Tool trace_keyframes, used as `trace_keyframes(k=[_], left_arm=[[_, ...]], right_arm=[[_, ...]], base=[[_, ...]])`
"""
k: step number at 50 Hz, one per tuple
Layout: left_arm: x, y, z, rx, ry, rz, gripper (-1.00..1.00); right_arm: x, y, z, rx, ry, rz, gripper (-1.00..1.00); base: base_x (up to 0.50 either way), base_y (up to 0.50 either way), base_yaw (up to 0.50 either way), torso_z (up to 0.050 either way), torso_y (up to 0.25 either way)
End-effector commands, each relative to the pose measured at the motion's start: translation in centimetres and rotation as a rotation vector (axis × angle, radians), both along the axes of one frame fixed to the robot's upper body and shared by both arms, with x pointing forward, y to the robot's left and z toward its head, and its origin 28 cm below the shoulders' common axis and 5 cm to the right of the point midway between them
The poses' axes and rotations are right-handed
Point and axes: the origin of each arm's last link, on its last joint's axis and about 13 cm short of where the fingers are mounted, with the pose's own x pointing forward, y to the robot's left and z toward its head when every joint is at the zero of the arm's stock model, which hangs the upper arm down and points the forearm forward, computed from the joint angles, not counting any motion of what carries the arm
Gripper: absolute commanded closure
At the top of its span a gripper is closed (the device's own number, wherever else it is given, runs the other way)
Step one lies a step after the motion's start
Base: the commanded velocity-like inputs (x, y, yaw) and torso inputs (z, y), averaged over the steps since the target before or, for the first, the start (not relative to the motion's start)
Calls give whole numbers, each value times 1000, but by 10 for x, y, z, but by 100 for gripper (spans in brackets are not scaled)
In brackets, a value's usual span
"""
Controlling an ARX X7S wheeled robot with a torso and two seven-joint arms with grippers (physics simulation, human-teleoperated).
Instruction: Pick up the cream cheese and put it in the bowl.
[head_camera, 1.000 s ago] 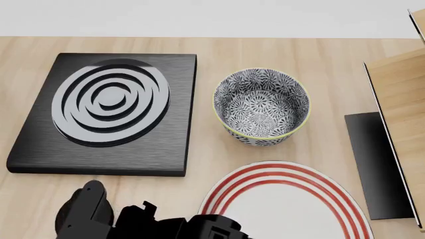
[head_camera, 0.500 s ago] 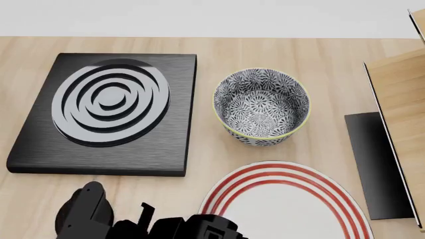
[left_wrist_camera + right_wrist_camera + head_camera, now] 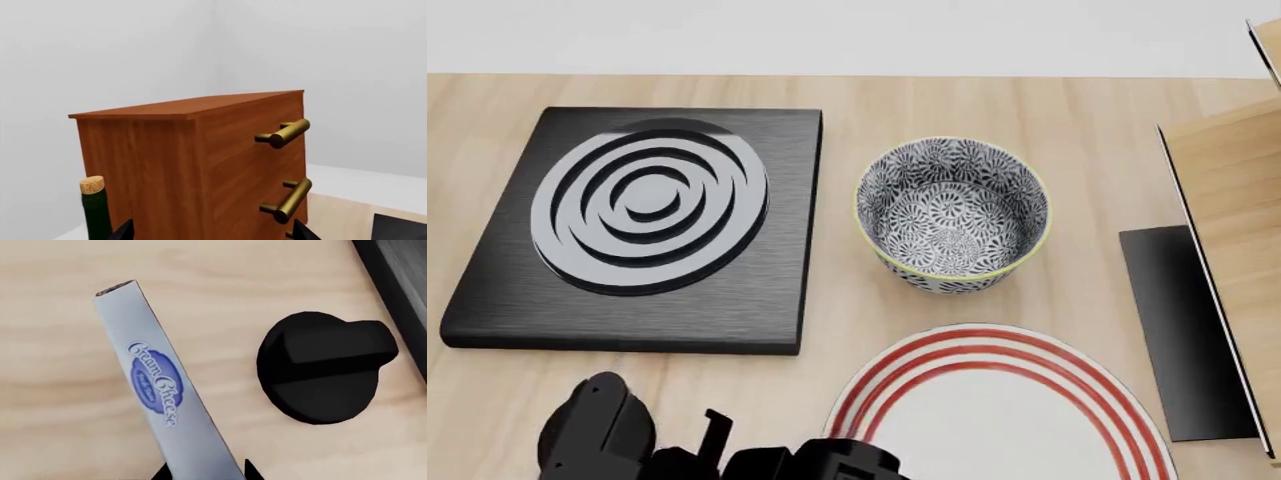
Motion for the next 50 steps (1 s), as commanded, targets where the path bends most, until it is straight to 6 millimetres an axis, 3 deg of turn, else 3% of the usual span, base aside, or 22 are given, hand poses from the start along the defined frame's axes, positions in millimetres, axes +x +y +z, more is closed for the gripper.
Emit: trace_keyframes(k=[1,12,31,50], left_arm=[[-1,0,0,0,-4,6,-100],[-1,0,0,0,-5,8,-100],[0,0,0,1,4,11,-100],[1,0,-1,2,12,14,-100]], right_arm=[[-13,8,0,-10,28,67,100],[-29,14,16,-14,-28,108,100],[-46,8,66,88,-156,105,100],[-45,-10,81,131,-195,51,100]], base=[[0,0,0,0,0],[0,0,0,0,0],[0,0,0,0,0],[0,0,0,0,0]])
